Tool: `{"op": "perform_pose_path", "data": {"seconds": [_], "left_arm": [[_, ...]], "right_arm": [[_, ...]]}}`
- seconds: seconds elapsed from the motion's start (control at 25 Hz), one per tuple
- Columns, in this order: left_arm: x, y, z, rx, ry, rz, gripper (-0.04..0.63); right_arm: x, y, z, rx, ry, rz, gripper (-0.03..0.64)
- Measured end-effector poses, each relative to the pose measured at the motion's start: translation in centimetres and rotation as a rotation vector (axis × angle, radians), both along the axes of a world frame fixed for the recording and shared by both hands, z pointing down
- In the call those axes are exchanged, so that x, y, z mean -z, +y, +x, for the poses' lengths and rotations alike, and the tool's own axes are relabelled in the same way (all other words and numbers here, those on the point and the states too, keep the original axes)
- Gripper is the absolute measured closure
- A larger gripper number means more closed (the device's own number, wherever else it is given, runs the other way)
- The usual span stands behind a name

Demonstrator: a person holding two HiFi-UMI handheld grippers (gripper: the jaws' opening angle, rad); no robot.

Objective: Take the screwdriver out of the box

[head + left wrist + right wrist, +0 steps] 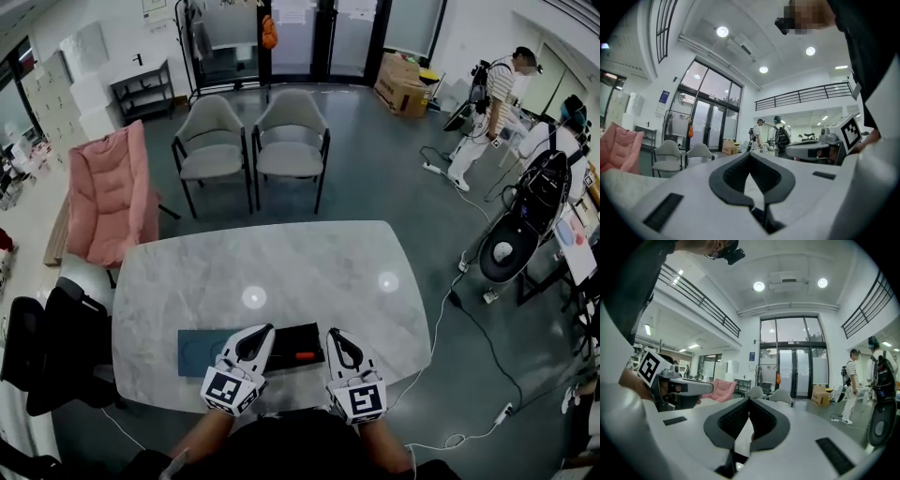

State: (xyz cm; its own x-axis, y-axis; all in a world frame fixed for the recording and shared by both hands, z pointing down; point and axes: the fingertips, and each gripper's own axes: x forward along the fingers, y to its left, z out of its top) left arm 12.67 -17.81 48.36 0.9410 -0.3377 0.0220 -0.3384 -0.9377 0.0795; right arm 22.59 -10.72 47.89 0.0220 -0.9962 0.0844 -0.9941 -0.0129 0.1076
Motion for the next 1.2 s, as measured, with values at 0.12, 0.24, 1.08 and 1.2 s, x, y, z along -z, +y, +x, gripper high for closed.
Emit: {"op": "perform_pose_path", "data": {"seconds": [0.12,0.24,1.08,1.2], "left_arm": [[0.7,-0.2,-0.4,0.039,-0.001,0.001,0.591],[0.2,-0.5,-1.4,0.088,-0.022,0.000,0.591],[-7.5,-1.9,-5.1,0.231,-0.175,-0.085,0.591],[-7.8,-1.9,-4.9,0.225,-0.174,-0.092,0.591]], "right_arm": [[0.3,-0.8,0.3,0.038,0.006,-0.026,0.594],[-0.6,-1.6,-0.5,0.114,0.016,-0.039,0.594],[-17.7,-3.5,-4.7,0.562,0.292,-0.553,0.590],[-20.4,-2.8,-5.5,0.648,0.338,-0.658,0.516]]}}
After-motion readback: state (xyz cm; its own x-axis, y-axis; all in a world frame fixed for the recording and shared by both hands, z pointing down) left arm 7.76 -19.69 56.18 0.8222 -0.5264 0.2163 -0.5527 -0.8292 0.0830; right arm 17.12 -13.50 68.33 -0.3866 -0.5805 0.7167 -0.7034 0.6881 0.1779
